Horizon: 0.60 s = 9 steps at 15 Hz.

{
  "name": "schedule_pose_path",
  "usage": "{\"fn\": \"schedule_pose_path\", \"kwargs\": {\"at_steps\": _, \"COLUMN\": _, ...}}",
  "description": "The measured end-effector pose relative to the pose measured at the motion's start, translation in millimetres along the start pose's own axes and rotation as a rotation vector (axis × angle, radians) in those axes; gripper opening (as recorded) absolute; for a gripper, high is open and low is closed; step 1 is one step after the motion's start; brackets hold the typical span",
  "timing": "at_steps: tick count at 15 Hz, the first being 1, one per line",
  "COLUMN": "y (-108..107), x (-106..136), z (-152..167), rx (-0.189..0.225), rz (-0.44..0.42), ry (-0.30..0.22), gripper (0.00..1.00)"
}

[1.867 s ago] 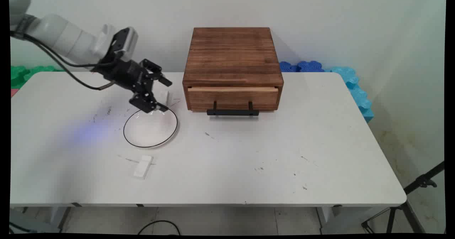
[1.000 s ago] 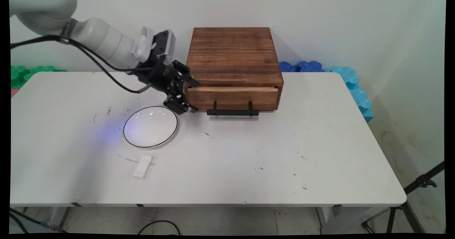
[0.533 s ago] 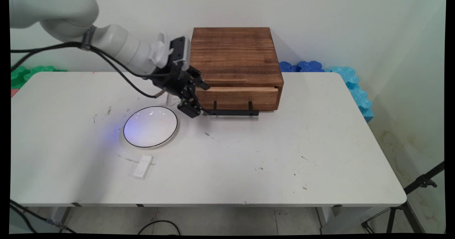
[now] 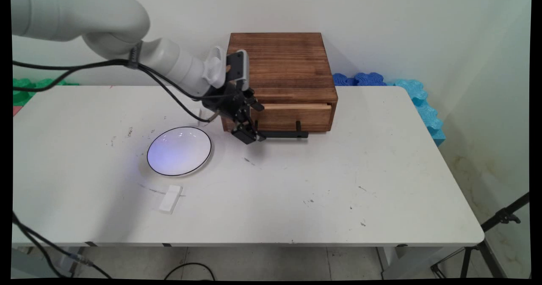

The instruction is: Open the drawer

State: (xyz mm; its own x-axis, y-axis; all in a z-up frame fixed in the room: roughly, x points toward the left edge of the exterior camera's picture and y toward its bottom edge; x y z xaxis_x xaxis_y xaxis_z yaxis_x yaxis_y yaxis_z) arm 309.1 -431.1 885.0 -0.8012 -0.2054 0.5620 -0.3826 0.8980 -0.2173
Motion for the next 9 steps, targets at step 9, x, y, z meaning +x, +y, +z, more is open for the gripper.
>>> {"fn": "schedule_pose_path", "kwargs": {"at_steps": 9, "y": 6, "x": 10, "z": 40, "rx": 0.007, "rz": -0.018, "ry": -0.036, "gripper": 1.00}}
